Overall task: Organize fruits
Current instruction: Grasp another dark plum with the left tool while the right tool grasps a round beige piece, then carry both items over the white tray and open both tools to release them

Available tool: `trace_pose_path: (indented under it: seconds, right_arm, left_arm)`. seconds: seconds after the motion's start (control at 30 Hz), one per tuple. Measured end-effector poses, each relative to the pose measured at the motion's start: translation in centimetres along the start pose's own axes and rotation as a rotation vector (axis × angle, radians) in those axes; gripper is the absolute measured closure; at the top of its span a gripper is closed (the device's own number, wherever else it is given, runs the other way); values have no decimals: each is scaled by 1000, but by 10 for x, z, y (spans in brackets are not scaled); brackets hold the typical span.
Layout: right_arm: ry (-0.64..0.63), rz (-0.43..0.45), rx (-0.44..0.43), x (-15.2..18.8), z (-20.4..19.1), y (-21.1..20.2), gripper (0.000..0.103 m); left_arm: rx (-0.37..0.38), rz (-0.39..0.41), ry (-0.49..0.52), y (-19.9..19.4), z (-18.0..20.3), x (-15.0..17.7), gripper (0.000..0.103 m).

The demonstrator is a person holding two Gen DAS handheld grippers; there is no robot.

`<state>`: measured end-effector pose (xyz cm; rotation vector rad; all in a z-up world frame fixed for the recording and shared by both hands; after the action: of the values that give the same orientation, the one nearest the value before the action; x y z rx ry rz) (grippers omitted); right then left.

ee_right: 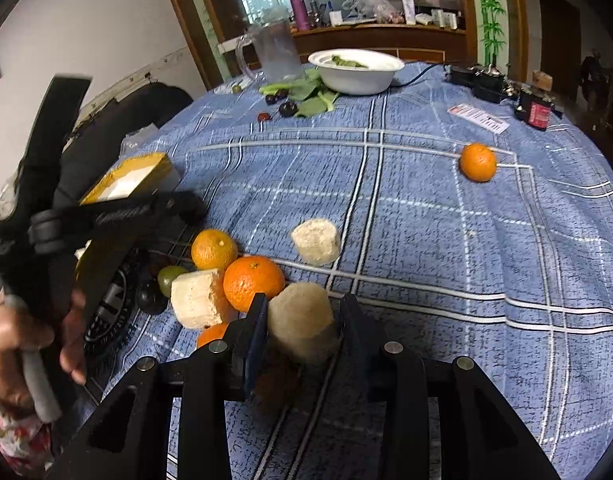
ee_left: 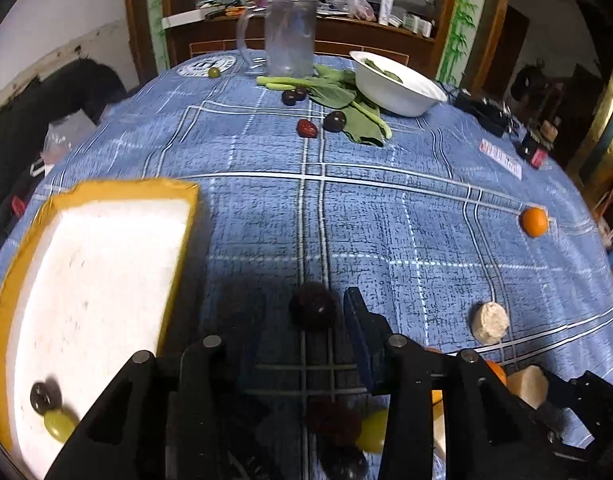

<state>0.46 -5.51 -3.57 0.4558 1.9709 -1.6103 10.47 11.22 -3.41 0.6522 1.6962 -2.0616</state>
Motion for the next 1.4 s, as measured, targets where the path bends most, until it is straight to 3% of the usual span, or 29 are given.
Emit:
trace_pose_path:
  seconds: [0.07,0.1,0.3,0.43,0.57,0.63,0.73,0.97,1.03,1.2,1.4]
  right_arm:
    - [0,-3,-10,0,-1,0,63]
    - [-1,-3,-11,0,-2,0,63]
    - [14,13,-9,-1,2,-4,68]
    - [41,52,-15,-7,8,-13,68]
    - [70,68,-61,-10,10,-18,68]
    - [73,78,-70,-11,9,-20,68]
    - [61,88,-59,-10,5,-21,68]
    - [46,92,-96,-11,-26,-38,68]
    - [20,92,-140,-14,-52,-46,68]
    - [-112,67,-233,-18,-137,-54,67]
    - [-292,38,-266,-8,-230,-41,67]
  left_arm:
    - [19,-42,4,11,3,8,73]
    - [-4,-26,12,11,2,9,78]
    - [56,1,-78,-5,-6,14,78]
    - [109,53,-110,-33,-6,19,78]
    - [209,118,-181,-69,-16,28,78]
    - [214,142,-206,-81,-25,33,78]
    - [178,177,-240,-103,-49,45,78]
    - [-41,261,-294,-149,-124,76,78]
    - [-97,274,-307,-154,-142,85,78]
    - [-154,264,-330,-155,-169,103,78]
    - [-167,251,-347,-156,-192,116,78]
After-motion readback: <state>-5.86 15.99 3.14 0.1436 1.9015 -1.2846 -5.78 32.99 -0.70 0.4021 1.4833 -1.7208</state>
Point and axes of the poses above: each gripper's, at about its wrist camera, not at the fingertips, and y roughly the way its jaws point, z to its right, x to its underside, the point moved 8 cm from there along y, roughly the way its jaws point, and after that the axes turned 8 degrees about x, right-handed, at the moved point
